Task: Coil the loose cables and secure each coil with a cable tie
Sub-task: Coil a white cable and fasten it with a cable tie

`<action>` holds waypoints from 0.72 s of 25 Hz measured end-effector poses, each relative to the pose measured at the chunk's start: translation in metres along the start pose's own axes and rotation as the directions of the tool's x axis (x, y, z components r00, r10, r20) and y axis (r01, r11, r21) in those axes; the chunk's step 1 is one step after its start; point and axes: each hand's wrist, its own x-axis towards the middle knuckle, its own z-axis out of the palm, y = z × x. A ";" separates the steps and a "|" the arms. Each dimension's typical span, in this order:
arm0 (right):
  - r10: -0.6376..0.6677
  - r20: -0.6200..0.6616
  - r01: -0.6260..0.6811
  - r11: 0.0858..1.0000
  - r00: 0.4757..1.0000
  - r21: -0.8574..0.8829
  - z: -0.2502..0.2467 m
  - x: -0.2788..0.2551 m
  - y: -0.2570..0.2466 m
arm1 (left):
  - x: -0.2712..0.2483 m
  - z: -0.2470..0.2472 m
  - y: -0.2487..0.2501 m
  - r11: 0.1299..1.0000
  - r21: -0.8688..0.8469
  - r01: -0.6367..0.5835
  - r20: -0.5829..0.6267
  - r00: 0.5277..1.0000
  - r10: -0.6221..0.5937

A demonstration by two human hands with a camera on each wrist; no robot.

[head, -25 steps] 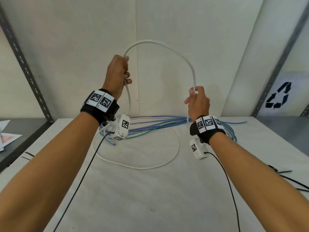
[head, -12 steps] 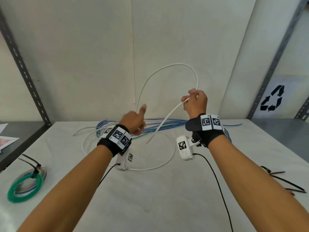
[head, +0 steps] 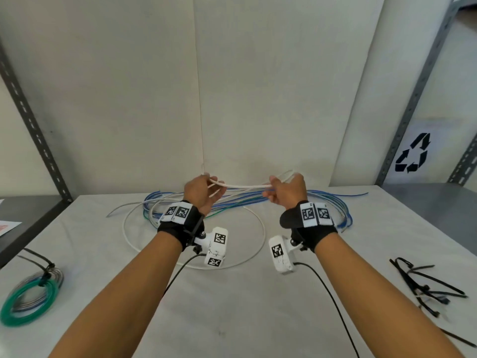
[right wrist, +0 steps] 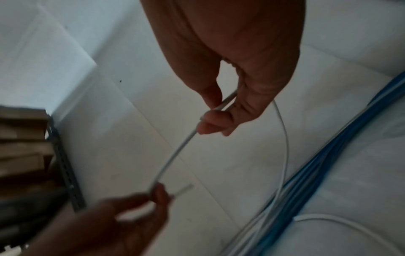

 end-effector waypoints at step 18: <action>-0.396 0.366 0.536 0.685 0.842 -0.493 -0.078 0.038 0.043 | 0.057 -0.064 0.046 0.982 -0.188 -0.010 0.353 0.933 0.077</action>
